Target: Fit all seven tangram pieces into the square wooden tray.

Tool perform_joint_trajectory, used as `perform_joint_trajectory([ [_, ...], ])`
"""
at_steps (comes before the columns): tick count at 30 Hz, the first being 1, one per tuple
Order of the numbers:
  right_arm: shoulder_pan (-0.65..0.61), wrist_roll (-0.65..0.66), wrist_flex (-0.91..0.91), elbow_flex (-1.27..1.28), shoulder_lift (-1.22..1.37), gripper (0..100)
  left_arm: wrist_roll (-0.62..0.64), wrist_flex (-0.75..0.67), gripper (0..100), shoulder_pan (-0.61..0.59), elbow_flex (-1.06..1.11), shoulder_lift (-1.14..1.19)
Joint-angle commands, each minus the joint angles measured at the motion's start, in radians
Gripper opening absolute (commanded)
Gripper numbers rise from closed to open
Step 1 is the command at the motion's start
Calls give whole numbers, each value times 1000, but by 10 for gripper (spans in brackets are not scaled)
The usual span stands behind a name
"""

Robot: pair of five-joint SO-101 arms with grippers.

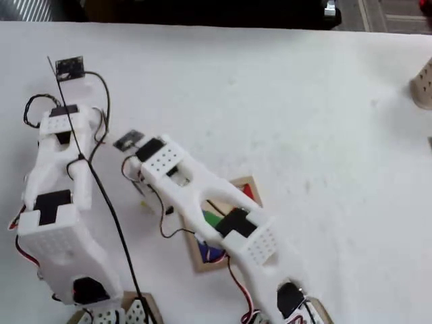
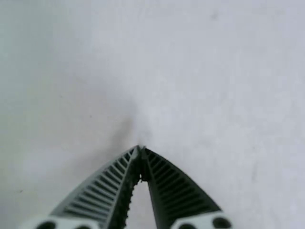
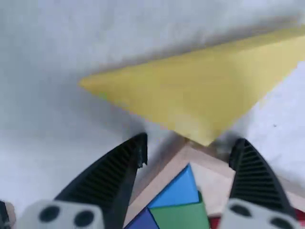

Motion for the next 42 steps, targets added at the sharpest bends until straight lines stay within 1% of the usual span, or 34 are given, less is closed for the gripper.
perform_joint_trajectory([
  [1, -2, 71, 2, 21, -87, 279, 9, -14, 27, -12, -55, -5],
  [4, -25, 104, -4, 61, -111, 279, 9, -14, 27, -12, -55, -5],
  [7, -19, 81, -42, 66, -101, 276, 9, -14, 27, -12, -55, -5],
  [10, 19, 78, -90, 58, -59, 276, 9, -14, 27, -12, -54, -5],
  [14, 93, 81, -101, -43, 12, 276, 9, -12, 27, -12, -52, -5],
  [21, 183, 86, 4, -249, 108, 276, 9, -11, 27, -12, -51, -5],
  [27, 297, 86, 122, -410, 130, 276, 9, -11, 27, -12, -51, -5],
  [32, 364, 86, 137, -473, 130, 276, 9, -11, 27, -12, -54, -5],
  [36, 371, 77, 156, -480, 122, 276, 9, -11, 27, -12, -54, -5],
  [37, 364, 64, 176, -482, 122, 276, 9, -11, 27, -12, -54, -5],
  [38, 351, 3, 191, -482, 120, 276, 9, -12, 27, -12, -55, -5],
  [42, 311, -397, 222, -474, 110, 279, 9, -12, 27, -12, -55, -5],
])
